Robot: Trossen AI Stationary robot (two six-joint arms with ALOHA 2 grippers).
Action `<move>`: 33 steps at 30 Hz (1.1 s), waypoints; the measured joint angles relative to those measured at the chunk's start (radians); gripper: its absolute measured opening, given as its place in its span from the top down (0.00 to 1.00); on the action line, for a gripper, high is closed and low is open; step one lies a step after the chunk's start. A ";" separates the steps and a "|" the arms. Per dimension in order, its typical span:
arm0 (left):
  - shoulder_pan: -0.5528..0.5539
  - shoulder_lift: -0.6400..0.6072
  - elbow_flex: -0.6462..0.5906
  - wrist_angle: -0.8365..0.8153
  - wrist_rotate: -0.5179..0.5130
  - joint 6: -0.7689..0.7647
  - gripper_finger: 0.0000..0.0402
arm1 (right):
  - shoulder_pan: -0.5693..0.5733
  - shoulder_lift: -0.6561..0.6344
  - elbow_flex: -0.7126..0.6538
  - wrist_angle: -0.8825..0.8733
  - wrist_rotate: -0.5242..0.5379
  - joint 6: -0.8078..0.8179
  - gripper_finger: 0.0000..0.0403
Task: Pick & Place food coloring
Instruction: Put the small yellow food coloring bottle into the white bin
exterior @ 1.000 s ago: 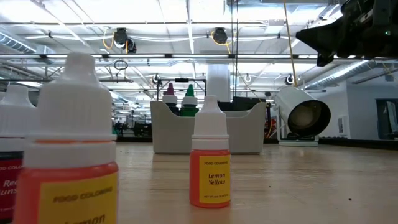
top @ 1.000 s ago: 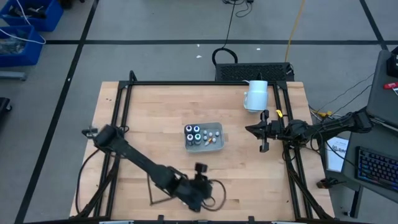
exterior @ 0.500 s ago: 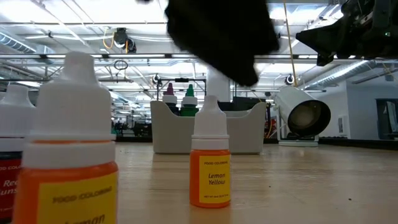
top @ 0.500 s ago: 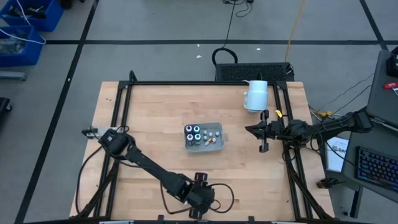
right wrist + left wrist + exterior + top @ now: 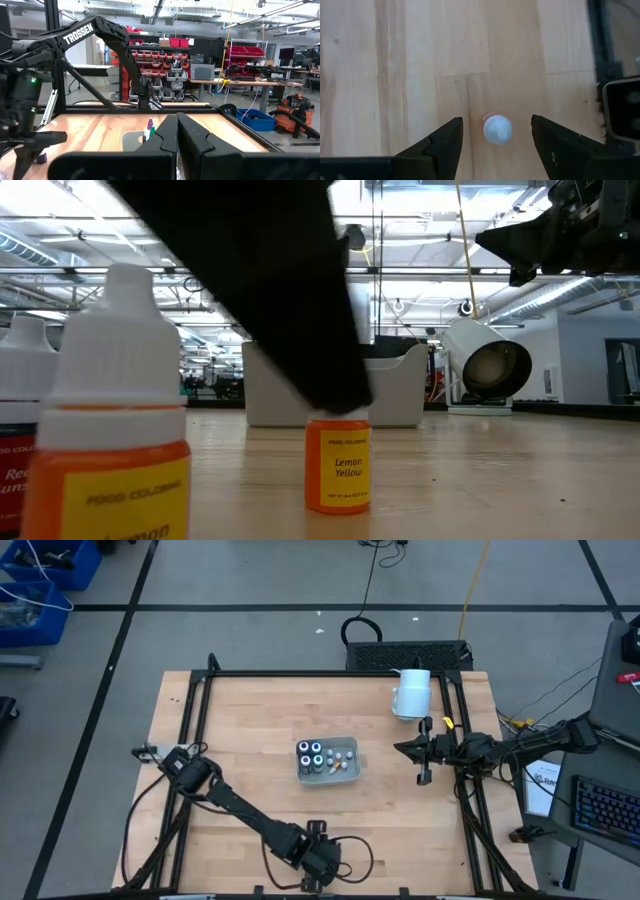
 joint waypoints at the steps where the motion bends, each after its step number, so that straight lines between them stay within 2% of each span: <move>1: 0.000 0.001 0.000 -0.006 0.000 0.001 0.40 | 0.000 0.000 0.000 -0.001 0.000 0.000 1.00; 10: 0.000 0.002 0.000 -0.015 0.000 0.006 0.43 | 0.000 0.000 0.000 -0.014 0.000 0.009 1.00; 23: 0.002 0.002 0.000 -0.003 0.000 0.010 0.77 | 0.000 0.000 0.000 -0.019 0.000 0.008 1.00; 26: 0.002 0.002 0.000 0.002 -0.012 0.086 0.84 | 0.000 0.000 0.000 -0.019 0.000 0.007 1.00; 29: 0.003 -0.012 0.001 -0.010 -0.049 0.167 0.86 | 0.000 0.000 0.000 -0.019 0.000 0.006 1.00; 33: 0.010 -0.091 0.002 -0.068 -0.105 0.188 0.86 | 0.000 0.000 0.000 -0.019 0.000 0.008 1.00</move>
